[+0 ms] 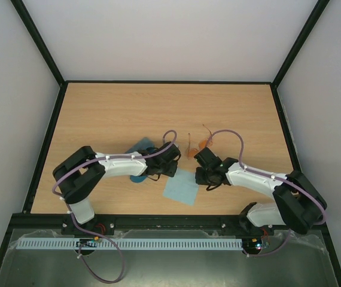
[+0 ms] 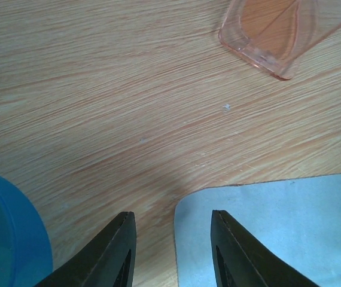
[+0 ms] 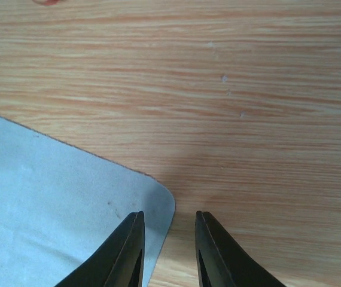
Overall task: Organize the sunglasses
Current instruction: Fold the glasses cleaning cloth at the center of the board.
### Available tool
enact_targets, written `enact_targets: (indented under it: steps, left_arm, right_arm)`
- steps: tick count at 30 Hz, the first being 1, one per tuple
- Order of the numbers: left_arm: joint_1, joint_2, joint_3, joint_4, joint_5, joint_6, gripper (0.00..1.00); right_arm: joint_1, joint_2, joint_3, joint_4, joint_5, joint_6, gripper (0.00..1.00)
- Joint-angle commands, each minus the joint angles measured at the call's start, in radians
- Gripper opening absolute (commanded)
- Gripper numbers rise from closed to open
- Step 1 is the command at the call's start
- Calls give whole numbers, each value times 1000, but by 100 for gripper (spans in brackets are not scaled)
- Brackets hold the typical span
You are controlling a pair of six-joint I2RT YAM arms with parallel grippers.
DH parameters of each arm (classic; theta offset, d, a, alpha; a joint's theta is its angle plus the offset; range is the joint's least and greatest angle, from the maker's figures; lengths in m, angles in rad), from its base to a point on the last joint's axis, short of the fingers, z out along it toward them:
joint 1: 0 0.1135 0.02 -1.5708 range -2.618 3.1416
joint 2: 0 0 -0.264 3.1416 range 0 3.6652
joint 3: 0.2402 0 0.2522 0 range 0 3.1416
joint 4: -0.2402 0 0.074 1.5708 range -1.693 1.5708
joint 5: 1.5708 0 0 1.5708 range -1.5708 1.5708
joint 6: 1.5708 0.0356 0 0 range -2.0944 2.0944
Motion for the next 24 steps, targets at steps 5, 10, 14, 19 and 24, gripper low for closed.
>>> enact_targets:
  steps: [5,10,14,19,24]
  left_arm:
    - [11,33,29,17,-12,14,38]
    - [11,41,29,20,-3,15,39]
    - [11,47,24,22,-4,15,41]
    - [11,54,17,25,2,15,39]
    - [11,60,17,32,6,14,34]
  right_arm:
    - [-21,31,35,1,23,-20,23]
    - [-23,39,41,3,16,-22,23]
    - [-23,40,35,5,16,-22,23]
    - [-23,40,32,4,6,-20,23]
    - [-24,36,18,4,11,-20,23]
